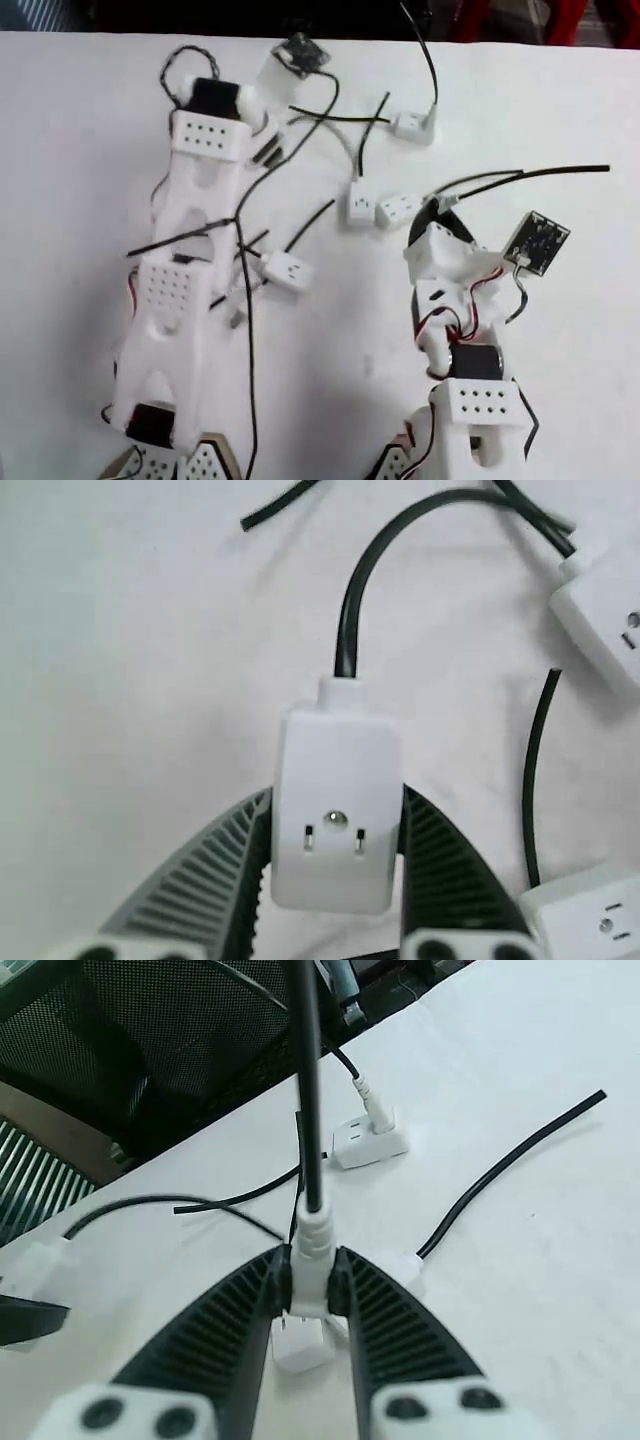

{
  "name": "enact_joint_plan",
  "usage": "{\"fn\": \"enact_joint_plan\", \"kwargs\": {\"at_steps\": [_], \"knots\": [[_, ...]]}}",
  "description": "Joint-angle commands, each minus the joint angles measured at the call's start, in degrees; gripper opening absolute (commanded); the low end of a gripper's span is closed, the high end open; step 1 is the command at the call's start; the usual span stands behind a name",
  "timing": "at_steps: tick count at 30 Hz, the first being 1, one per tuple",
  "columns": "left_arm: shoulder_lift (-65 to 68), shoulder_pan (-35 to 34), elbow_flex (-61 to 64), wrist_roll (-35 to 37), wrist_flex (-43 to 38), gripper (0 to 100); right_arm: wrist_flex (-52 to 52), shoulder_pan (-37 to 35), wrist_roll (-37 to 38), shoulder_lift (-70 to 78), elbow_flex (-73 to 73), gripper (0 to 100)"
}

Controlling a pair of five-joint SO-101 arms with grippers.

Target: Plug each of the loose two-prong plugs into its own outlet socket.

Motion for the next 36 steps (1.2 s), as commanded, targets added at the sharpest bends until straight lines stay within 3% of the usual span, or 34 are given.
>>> {"fn": "enact_joint_plan", "kwargs": {"at_steps": [1,6,10,15,22,28,30,36], "knots": [[-17.9,1.5,9.9,1.4,0.4,2,-1.2,1.6,-0.3,-1.5,-0.7,1.7],[-33.2,7.8,30.7,1.6,-0.2,2,-2.8,4.5,-0.4,-1.5,-0.7,1.7],[-42.9,13.3,46.5,6.2,-4.7,2,-3.6,8.4,-5.7,-1.6,-0.7,1.7],[-51.8,19.8,71.4,11.0,-17.4,2,-3.6,10.9,-6.4,-1.6,-0.8,1.7],[-60.3,27.5,102.0,13.6,-42.0,4,-3.6,10.9,-6.3,-1.6,-0.8,1.7],[-60.7,30.0,110.5,14.0,-47.7,17,-3.6,10.8,-6.3,-1.6,-0.9,1.7],[-61.0,30.2,110.5,14.2,-46.9,22,-3.6,10.8,-6.3,-1.6,-0.9,1.7],[-61.0,30.3,104.9,13.9,-39.8,21,-3.6,10.8,-6.3,-1.6,-0.9,1.7]]}}
